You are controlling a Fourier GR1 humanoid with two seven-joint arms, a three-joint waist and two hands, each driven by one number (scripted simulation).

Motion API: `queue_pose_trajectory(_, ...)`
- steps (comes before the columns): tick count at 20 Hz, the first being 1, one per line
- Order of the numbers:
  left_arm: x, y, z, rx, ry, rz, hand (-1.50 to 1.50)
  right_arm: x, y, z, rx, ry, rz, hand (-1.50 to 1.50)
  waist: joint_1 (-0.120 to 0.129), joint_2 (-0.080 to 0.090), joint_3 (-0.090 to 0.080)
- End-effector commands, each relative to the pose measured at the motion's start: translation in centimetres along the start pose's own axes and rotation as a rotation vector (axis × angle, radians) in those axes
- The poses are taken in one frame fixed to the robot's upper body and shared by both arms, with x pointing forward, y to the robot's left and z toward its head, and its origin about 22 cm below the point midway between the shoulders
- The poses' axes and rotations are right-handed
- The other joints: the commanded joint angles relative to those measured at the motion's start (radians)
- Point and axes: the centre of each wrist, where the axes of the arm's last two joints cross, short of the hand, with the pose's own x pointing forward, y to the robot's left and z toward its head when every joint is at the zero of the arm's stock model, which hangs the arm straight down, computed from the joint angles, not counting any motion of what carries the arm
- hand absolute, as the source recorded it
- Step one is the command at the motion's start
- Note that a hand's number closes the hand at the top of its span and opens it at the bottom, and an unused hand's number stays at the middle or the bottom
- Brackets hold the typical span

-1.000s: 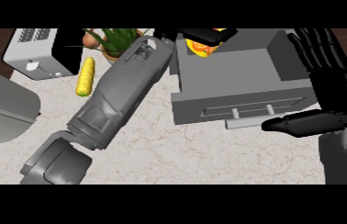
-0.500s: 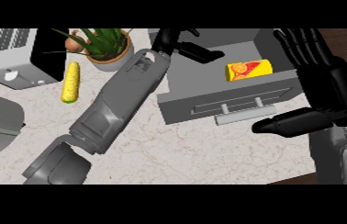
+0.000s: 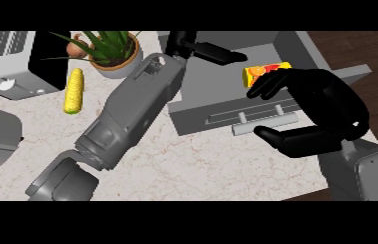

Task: Pick up the cup, place it into the drawer and close the drawer

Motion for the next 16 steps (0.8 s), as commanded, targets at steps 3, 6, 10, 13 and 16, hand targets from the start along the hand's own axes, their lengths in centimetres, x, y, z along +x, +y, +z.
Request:
queue_pose_trajectory(3, 0.8, 0.0, -0.4, 0.092, -0.092, 0.093, -1.50, -0.8, 0.5, 1.0, 0.294, 0.204, 0.080, 1.50, 0.040, -0.014, -0.001)
queue_pose_trajectory(6, 0.6, 0.0, -0.3, 0.133, -0.104, 0.102, -1.50, 0.1, 0.4, 1.2, 0.365, 0.313, 0.198, 1.50, 0.058, -0.025, -0.001)
queue_pose_trajectory(10, 1.3, -0.1, -0.8, 0.163, -0.094, 0.102, -1.50, -0.7, 1.1, 2.5, 0.322, 0.398, 0.378, -1.50, 0.107, -0.029, 0.001)
queue_pose_trajectory(13, -1.8, 1.1, 0.9, 0.169, -0.084, 0.153, -1.50, -1.8, 1.4, 3.2, 0.287, 0.457, 0.492, -1.50, 0.148, -0.033, 0.001)
queue_pose_trajectory(16, -0.6, 0.6, 0.4, 0.167, -0.106, 0.165, -1.50, -6.0, 2.3, 4.3, 0.251, 0.524, 0.521, -1.50, 0.178, -0.036, 0.001)
